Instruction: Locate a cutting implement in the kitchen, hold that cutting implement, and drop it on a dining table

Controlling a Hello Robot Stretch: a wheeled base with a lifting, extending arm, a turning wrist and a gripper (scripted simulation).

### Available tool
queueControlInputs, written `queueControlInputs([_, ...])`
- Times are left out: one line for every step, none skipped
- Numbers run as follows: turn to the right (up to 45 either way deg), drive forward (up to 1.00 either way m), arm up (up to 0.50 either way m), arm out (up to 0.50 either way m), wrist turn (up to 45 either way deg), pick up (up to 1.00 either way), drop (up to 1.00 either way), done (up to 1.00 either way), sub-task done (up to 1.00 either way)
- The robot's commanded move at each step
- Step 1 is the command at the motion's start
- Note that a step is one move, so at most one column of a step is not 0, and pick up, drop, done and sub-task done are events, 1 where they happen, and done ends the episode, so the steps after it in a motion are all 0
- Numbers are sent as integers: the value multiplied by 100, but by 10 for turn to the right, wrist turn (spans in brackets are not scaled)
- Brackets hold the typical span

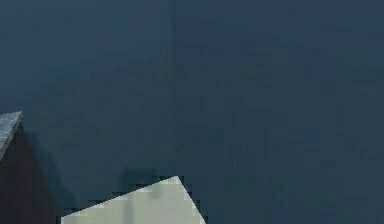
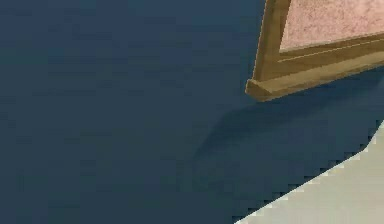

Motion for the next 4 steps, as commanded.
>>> queueControlInputs([0, 25, 0, 0, 0, 0, 0, 0, 0])
queueControlInputs([-450, 0, 0, 0, 0, 0, 0, 0, 0])
queueControlInputs([-450, 0, 0, 0, 0, 0, 0, 0, 0])
queueControlInputs([-450, 0, 0, 0, 0, 0, 0, 0, 0])
